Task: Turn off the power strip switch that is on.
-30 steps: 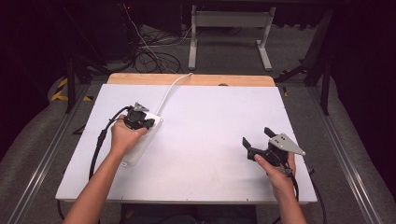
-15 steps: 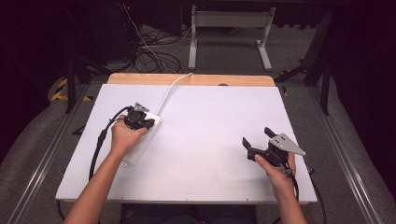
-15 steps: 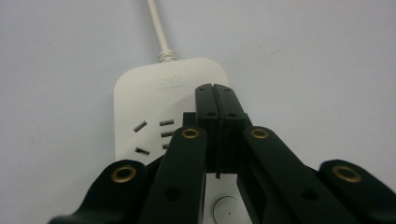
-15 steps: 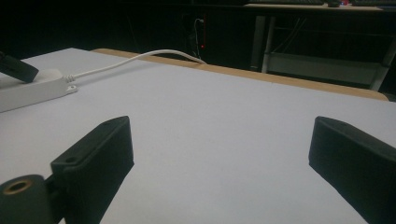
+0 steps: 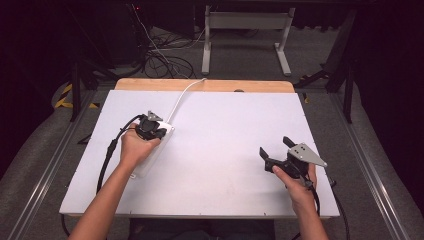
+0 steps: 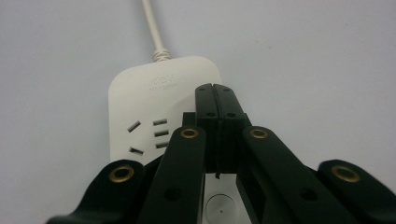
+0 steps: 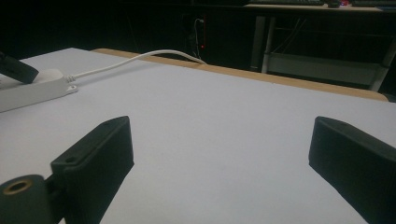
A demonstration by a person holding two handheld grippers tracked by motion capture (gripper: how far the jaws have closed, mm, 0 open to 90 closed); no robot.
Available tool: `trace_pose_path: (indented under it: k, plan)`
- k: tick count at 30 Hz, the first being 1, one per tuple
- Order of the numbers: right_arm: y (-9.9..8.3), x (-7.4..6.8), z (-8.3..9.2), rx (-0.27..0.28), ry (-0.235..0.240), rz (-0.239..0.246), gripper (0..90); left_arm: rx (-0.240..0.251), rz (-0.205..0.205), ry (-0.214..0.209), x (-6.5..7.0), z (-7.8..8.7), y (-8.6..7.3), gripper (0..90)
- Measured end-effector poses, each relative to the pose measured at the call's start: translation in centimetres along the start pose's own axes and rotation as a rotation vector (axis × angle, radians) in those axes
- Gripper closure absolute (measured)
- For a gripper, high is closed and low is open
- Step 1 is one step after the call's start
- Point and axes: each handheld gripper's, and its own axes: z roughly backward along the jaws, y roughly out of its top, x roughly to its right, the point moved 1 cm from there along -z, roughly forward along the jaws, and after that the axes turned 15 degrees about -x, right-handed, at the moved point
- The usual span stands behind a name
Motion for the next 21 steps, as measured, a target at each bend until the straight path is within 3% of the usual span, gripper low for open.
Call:
trace_pose_path:
  k: [6,11,13,21]
  plan:
    - [-0.02,0.08,0.05,-0.001,-0.003,-0.001,7.4,0.009,0.017,-0.019,-0.15,-0.04,-0.14,90.0]
    - [0.0,0.06,0.13,0.002,-0.003,-0.004,7.4,0.002,0.03,-0.008,-0.16,-0.11,-0.15,90.0]
    - [0.01,0.02,0.13,0.001,-0.004,-0.002,7.4,0.004,0.038,-0.027,-0.39,-0.11,-0.19,90.0]
    - [-0.03,0.12,0.12,0.001,-0.006,-0.001,7.4,0.006,0.04,-0.038,-0.46,-0.06,-0.28,90.0]
